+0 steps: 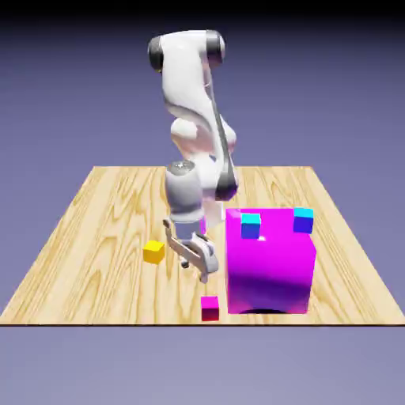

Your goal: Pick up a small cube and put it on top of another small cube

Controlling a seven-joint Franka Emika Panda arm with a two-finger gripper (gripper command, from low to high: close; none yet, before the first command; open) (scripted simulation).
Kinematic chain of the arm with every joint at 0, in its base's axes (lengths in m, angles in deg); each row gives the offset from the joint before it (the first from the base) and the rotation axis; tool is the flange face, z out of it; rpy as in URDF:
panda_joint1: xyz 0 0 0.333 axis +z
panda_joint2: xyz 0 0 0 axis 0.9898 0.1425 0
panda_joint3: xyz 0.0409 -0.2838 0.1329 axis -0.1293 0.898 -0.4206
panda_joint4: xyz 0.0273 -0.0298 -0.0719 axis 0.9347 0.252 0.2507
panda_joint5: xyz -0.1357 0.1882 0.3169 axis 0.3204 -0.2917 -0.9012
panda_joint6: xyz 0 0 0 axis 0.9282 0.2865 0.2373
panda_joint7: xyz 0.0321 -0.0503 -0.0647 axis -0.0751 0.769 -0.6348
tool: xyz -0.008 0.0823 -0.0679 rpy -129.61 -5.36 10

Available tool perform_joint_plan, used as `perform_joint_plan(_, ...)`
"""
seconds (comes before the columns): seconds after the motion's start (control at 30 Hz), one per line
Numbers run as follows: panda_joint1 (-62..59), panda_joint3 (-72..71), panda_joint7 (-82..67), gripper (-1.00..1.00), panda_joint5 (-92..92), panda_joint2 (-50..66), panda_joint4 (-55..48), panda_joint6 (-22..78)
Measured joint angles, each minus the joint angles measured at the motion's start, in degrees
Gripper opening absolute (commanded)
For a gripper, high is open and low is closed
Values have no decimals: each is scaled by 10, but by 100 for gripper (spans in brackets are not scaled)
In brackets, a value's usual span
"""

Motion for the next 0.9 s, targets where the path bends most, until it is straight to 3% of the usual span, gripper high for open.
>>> perform_joint_plan(0.27,-115,-99,167,0,3,136,-63,54)
perform_joint_plan(0.77,196,167,-39,0,-281,143,-90,5)
perform_joint_plan(0.8,205,174,-45,-100,-289,144,-91,3)
perform_joint_plan(0.9,185,157,-31,-100,-270,143,-89,6)
